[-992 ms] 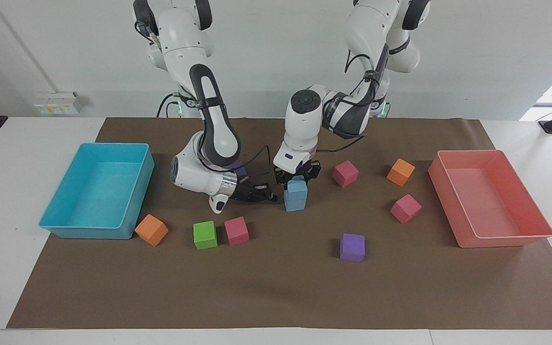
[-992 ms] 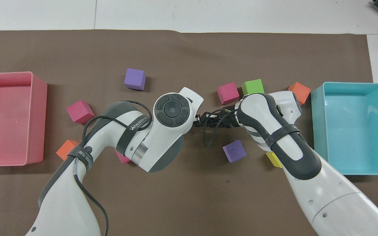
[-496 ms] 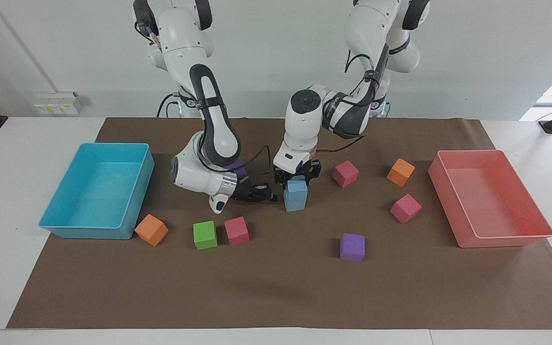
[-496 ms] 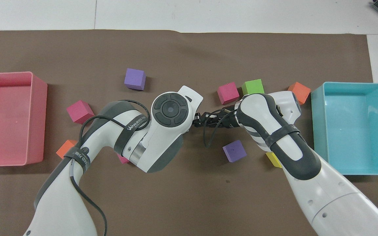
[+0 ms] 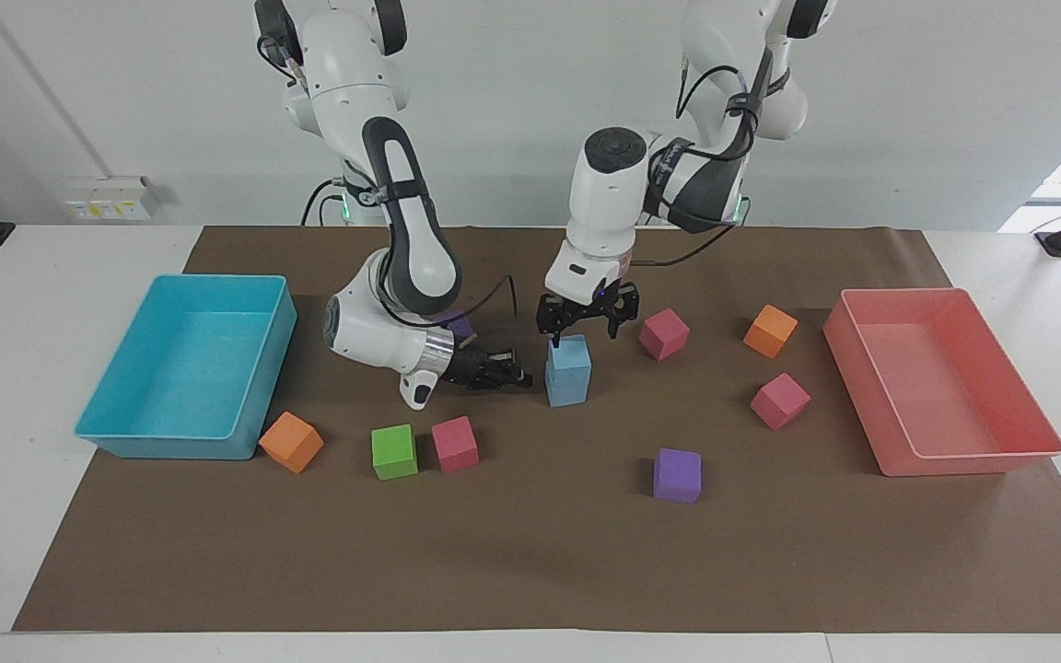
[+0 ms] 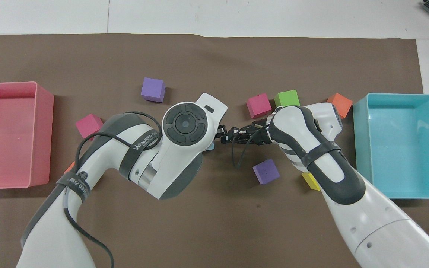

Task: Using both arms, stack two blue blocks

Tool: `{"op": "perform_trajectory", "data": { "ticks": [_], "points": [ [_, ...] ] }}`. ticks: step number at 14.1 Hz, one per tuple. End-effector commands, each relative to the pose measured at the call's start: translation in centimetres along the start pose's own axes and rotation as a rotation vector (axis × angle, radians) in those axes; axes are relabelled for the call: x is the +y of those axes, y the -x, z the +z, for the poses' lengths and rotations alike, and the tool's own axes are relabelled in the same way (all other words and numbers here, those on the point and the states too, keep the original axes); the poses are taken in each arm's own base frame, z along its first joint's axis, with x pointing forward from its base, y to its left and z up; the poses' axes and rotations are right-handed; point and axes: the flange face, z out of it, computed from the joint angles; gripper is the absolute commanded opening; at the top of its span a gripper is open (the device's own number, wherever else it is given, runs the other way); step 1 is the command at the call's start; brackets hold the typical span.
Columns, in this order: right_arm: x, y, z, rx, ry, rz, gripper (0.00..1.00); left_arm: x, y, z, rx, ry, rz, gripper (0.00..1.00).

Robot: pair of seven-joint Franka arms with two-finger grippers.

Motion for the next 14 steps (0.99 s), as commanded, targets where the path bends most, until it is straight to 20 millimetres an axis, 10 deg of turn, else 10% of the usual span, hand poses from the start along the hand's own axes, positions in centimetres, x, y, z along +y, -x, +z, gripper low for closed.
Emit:
{"op": "perform_trajectory", "data": {
  "ticks": [1, 4, 5, 7, 14],
  "points": [
    [-1.3, -0.7, -3.1, 0.034, 0.062, 0.0, 0.0, -5.9, 0.8, -1.9, -0.013, -0.006, 0.064, 1.0],
    [-3.7, -1.9, -6.5, 0.027, 0.265, -0.036, 0.03, -11.4, -0.2, -3.7, -0.016, -0.005, 0.117, 1.0],
    [-3.9, -2.3, -8.1, 0.03, 0.328, -0.061, 0.23, -13.0, -0.4, -4.6, -0.038, 0.012, 0.13, 1.0],
    [-3.9, -2.2, -10.3, 0.019, 0.417, -0.118, 1.0, -15.6, -1.2, -7.0, -0.045, 0.049, 0.154, 1.0],
    [-3.6, -1.6, -17.9, -0.024, 0.698, -0.231, 1.0, -23.1, -5.6, -15.2, -0.053, 0.034, 0.265, 1.0]
  ]
}}
